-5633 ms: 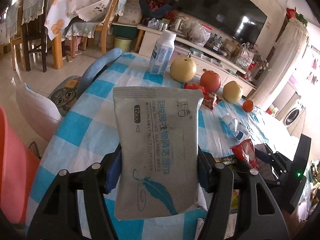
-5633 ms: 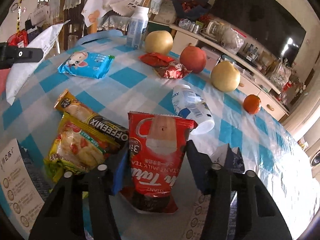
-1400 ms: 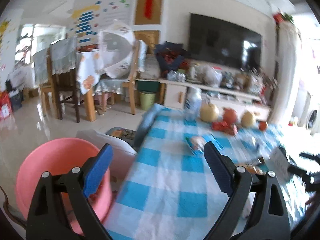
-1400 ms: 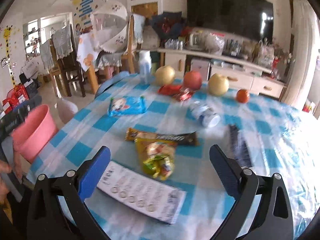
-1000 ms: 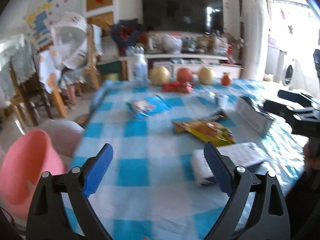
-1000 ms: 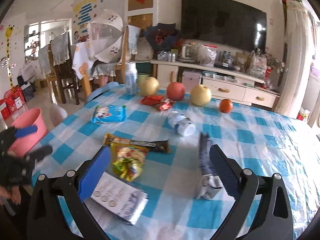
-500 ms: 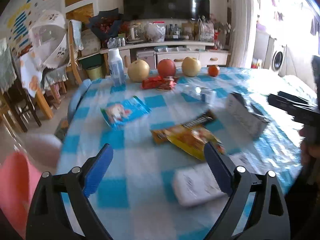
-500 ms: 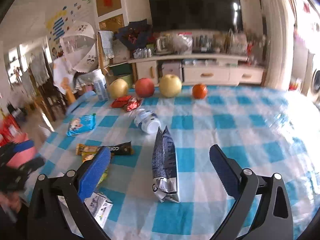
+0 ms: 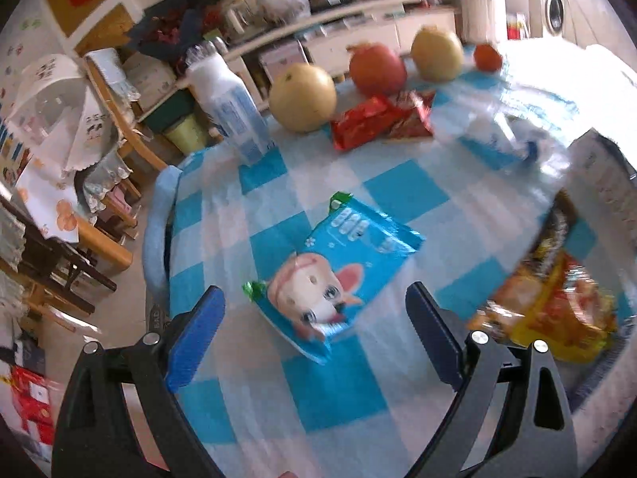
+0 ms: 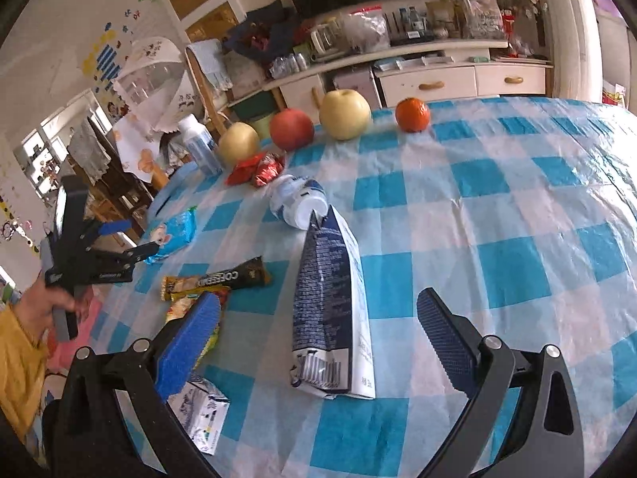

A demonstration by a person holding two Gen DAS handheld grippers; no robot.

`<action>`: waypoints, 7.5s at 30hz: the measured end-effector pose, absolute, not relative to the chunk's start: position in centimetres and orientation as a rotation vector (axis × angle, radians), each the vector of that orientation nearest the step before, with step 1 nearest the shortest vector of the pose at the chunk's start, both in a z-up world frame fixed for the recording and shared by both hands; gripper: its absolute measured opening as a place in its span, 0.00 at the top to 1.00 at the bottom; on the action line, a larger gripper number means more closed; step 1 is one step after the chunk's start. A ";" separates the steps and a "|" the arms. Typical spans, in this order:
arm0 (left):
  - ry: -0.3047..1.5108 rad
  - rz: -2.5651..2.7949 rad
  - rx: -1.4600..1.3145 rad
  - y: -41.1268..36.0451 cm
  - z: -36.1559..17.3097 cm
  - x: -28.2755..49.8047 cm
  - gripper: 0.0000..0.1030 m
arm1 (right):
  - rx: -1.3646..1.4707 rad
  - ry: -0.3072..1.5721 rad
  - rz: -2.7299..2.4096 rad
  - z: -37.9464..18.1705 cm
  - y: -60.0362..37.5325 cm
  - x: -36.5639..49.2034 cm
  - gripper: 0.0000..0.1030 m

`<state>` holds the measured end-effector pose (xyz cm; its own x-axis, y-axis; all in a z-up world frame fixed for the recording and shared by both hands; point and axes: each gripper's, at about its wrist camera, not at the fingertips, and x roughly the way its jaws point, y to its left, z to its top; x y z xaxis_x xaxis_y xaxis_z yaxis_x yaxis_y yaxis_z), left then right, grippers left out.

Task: Collect trash
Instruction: 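Move both tools back over the table toward the milk carton and snacks, then grasp the blue cartoon wipes packet with the left tool while the right tool grasps the milk carton, then carry both items to the pink bucket and open both tools to drop them, then return both tools over the table toward the red candy and yogurt bottle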

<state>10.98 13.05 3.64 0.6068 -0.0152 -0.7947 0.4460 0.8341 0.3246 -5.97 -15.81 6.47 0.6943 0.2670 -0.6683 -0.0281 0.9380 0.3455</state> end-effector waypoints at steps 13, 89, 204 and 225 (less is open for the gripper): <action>0.967 -0.359 0.550 12.0 1.2 15.6 0.10 | 0.343 0.846 0.201 4.8 -15.7 -4.8 0.05; 0.785 -0.190 -0.190 18.4 4.0 -1.5 0.57 | 0.329 0.808 0.177 5.0 -16.1 -6.2 0.69; 0.443 0.101 -0.044 30.0 11.6 -5.7 0.09 | 0.153 0.777 0.448 10.1 11.3 -6.6 0.07; 0.561 -0.026 0.031 22.7 9.1 -3.5 0.09 | 0.194 0.719 0.393 10.7 3.0 -6.7 0.07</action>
